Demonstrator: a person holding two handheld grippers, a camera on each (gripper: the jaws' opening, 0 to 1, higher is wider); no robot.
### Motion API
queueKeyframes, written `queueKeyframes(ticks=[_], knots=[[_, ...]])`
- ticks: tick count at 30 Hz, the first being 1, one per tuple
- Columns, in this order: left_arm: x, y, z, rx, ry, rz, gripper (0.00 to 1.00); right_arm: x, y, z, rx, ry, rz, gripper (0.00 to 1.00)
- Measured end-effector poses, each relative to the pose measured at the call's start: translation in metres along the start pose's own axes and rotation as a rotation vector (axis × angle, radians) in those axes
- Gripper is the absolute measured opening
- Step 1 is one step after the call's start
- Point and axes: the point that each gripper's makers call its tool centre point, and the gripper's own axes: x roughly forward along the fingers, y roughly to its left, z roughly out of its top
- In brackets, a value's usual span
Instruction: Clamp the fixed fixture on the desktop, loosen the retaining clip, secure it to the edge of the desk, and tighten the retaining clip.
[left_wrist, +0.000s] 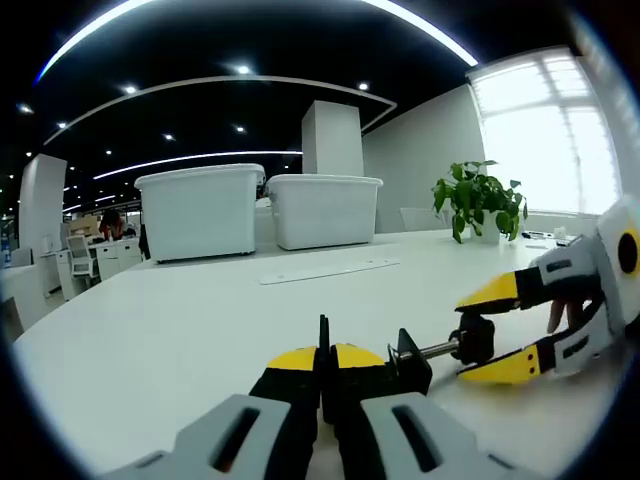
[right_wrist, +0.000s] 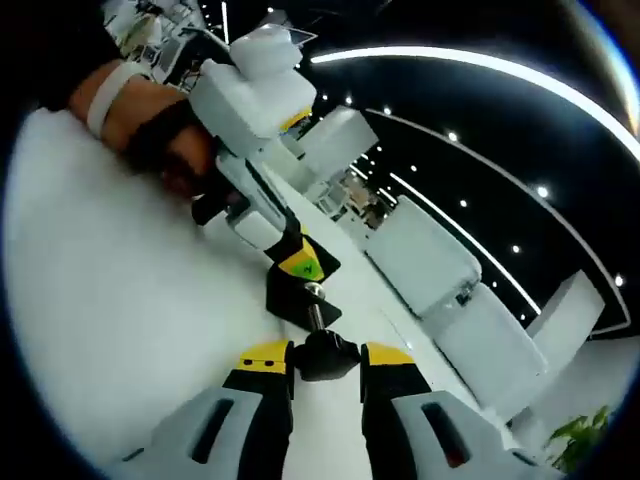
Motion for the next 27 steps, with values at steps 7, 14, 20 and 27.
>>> queueKeyframes(ticks=[7,14,20,27], knots=[[0.0,0.0,0.0,0.003,0.0,0.0,0.04,-0.003,-0.004,-0.005,0.873,0.009,0.129,0.49],[0.0,-0.001,0.0,0.001,0.0,-0.003,0.04,-0.003,-0.009,-0.021,1.144,0.012,0.153,0.26],[-0.001,-0.001,-0.001,0.001,0.001,-0.004,0.04,-0.003,-0.005,-0.02,1.25,0.027,0.165,0.24],[-0.002,0.0,-0.004,0.003,0.001,-0.003,0.04,-0.001,-0.004,-0.019,1.178,0.019,0.16,0.24]])
